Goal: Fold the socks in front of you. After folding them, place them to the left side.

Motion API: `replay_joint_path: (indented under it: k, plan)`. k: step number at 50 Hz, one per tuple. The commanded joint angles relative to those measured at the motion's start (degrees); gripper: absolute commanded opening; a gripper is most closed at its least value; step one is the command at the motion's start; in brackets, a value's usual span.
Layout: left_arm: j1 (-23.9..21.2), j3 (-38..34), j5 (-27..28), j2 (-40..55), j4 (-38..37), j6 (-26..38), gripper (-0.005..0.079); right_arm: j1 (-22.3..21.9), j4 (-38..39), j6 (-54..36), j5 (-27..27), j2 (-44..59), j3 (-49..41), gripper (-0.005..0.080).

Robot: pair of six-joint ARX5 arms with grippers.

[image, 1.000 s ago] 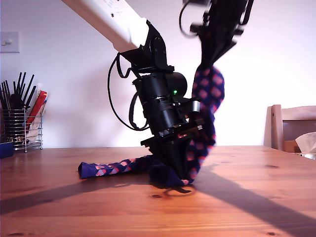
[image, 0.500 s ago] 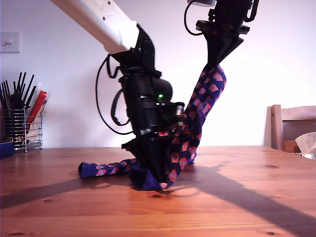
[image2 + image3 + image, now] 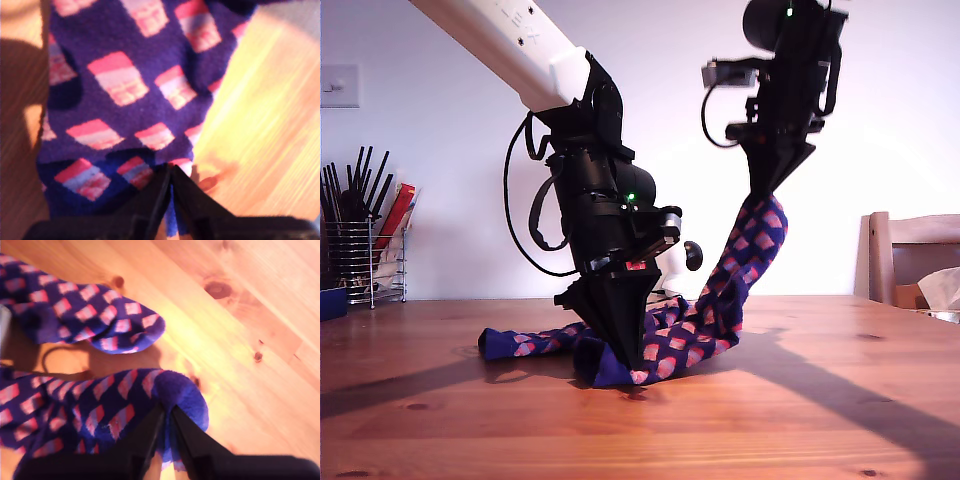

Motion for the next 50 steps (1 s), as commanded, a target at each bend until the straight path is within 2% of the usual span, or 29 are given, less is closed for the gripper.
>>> replay_joint_path:
  k: [1, 9, 19, 35, 50]
  plan:
    - [0.6, -0.5, 0.3, 0.3, -0.2, 0.6, -0.0023, -0.7, 0.5, -0.6, -0.4, 2.3, -0.7, -0.0013]
    - [2.0, -0.4, 0.8, 0.3, 0.7, 0.7, -0.0023, -2.1, 2.0, -1.3, -1.3, 4.2, -0.7, -0.0013]
    - [2.5, -0.4, 4.8, 0.3, 4.7, 0.7, -0.0023, -3.0, 2.9, -1.5, -2.1, 5.5, -0.7, -0.0013]
    - [2.2, -0.4, 16.0, -0.8, 12.2, 0.2, -0.0023, -4.3, 3.2, -1.8, -2.8, 5.8, -0.7, -0.0013]
    - [0.0, -0.4, 13.6, -0.9, 25.1, -4.1, -0.0023, -4.2, 3.0, -1.8, -2.8, 5.8, -0.7, -0.0013]
